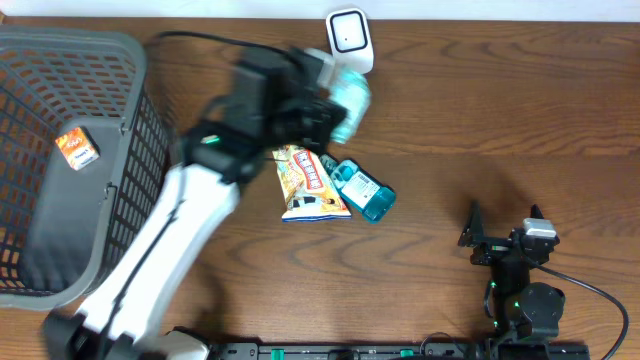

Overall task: Scan the item barcode
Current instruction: 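Carry the green wipes pack past the scanner and drop it right of the bottle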

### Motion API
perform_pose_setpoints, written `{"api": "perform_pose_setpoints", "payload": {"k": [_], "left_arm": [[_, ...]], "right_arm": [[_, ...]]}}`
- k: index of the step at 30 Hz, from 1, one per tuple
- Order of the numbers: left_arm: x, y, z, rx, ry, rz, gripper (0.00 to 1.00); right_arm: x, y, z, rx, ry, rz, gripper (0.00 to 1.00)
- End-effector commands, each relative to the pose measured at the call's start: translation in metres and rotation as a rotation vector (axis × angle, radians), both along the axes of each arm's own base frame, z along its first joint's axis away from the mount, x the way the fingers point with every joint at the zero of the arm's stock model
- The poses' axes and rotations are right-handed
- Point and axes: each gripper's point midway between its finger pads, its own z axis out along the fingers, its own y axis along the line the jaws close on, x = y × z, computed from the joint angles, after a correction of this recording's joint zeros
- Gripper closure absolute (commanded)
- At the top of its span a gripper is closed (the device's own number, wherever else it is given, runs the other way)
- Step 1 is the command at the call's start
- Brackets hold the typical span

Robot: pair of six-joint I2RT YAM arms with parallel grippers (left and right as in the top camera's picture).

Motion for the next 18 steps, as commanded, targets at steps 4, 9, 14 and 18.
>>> {"api": "perform_pose_setpoints", "payload": {"k": [4, 9, 14, 18], "left_arm": [[-0.001, -0.067, -0.066, 0.029, 0.072, -0.127, 0.93], [-0.008, -0.101, -0.114, 0.059, 0.118, -0.188, 0.93], [-0.011, -0.123, -0.155, 0.119, 0.114, -0.195, 0.93], [-0.011, -0.131, -0.175, 0.176, 0.091, -0.170, 0.92]], "right_arm": [[0.000, 0.002, 0.000, 0.002, -0.001, 0.004, 0.01], [0.000, 0.002, 0.000, 0.002, -0.001, 0.004, 0.01], [0.000, 0.002, 0.000, 0.002, -0.001, 0.004, 0.01], [0.000, 0.002, 0.000, 0.002, -0.001, 0.004, 0.01]]}}
